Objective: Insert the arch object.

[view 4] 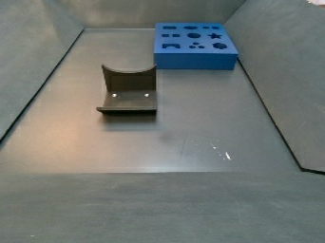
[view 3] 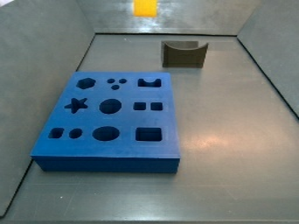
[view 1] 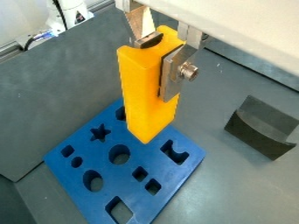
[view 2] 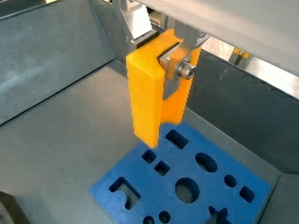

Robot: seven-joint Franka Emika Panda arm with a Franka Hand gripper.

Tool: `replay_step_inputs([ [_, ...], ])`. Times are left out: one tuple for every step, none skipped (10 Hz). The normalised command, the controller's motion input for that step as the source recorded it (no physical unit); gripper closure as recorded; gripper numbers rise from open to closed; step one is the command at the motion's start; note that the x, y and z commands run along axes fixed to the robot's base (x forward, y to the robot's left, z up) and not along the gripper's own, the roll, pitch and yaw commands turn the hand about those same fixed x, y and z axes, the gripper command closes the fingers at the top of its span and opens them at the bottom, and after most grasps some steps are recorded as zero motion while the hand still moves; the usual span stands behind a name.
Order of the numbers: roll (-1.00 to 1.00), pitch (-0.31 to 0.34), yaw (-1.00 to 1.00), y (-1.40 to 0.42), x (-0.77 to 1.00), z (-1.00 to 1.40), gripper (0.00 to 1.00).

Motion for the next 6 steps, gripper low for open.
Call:
replay_step_inputs([
  [0.05,0.0,-0.69,0.09,-0.11,-0.12,1.0],
  [0.01,0.0,-1.0,0.0,-0.1,-0.26,1.0],
  [0.0,0.0,-1.0,0.0,-0.02,-0.33,1.0],
  [0.01,0.0,-1.0,0.0,0.0,-0.37,1.0],
  [0.0,0.0,-1.0,0.0,-0.01,-0.42,1.0],
  [0.0,-0.017,-1.0,0.0,0.0,-0.51,1.0],
])
